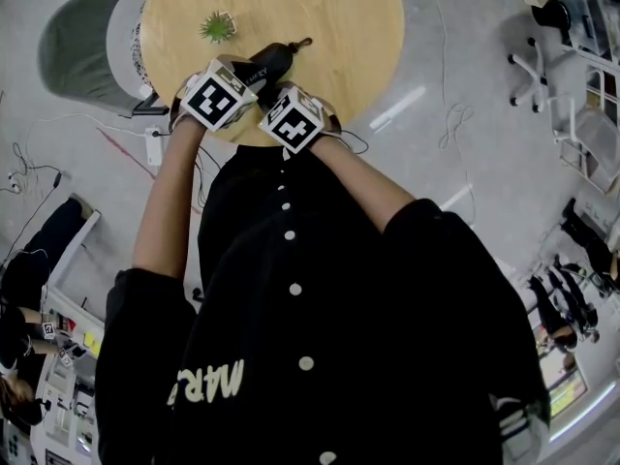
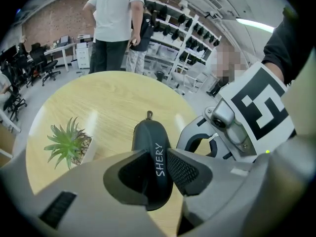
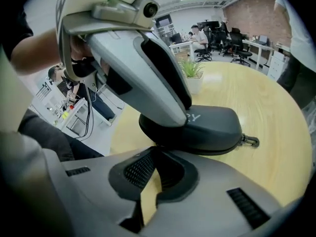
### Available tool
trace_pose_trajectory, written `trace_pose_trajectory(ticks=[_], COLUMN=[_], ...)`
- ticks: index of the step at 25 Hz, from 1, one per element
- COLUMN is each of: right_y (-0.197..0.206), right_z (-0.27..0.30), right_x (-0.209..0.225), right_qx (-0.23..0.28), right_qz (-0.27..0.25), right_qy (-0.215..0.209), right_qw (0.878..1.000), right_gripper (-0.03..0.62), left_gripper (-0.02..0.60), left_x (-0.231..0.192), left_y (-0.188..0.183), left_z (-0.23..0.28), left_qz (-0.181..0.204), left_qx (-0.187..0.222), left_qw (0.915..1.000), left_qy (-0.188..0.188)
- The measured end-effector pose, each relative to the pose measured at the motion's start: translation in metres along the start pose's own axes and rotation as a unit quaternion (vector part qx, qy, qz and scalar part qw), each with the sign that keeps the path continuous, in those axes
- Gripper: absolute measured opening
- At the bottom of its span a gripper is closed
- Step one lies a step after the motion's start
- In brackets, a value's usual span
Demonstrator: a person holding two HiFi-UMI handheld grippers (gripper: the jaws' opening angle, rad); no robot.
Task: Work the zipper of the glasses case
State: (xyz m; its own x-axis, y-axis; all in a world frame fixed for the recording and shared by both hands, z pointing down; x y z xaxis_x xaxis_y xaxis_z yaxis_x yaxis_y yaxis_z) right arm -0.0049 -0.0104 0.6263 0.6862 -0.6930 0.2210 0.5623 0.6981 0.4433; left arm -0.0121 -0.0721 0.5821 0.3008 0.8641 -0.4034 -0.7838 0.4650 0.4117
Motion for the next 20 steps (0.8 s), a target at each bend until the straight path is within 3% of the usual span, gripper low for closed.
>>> trace_pose_trajectory(ticks=[10, 20], right_y=[-0.006, -0.003], right_z=[0.009, 0.013], right_x=[-0.025, -0.03], right_qx=[0.011, 0.008], right_qz=[0.053, 0.058], right_qy=[-0.024, -0.019], right_qw=[0.998, 0.998], right_gripper=[0.006, 0.007], left_gripper=[0.123, 0.118], left_x=[0.005, 0.007], left_y=[-0.002, -0.001], left_z=[0.001, 0.003], left_qz=[0.002, 0.006], left_qx=[-0.008, -0.012], left_qw=[0.9999, 0.9999], left_qy=[0.008, 0.008])
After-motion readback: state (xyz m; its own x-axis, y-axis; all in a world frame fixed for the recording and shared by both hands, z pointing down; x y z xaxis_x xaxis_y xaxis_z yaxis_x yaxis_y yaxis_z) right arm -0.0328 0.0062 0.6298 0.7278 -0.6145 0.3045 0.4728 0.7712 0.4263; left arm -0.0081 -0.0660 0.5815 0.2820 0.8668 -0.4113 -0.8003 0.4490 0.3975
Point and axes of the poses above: the fingertips, and each gripper's own axes: z forward along the fingers, x to its right, y out of its underside, the point moved 3 cm from there along -z, backward along the fingers, and after that the axes turned 7 degrees about y, right-handed, at the moved point
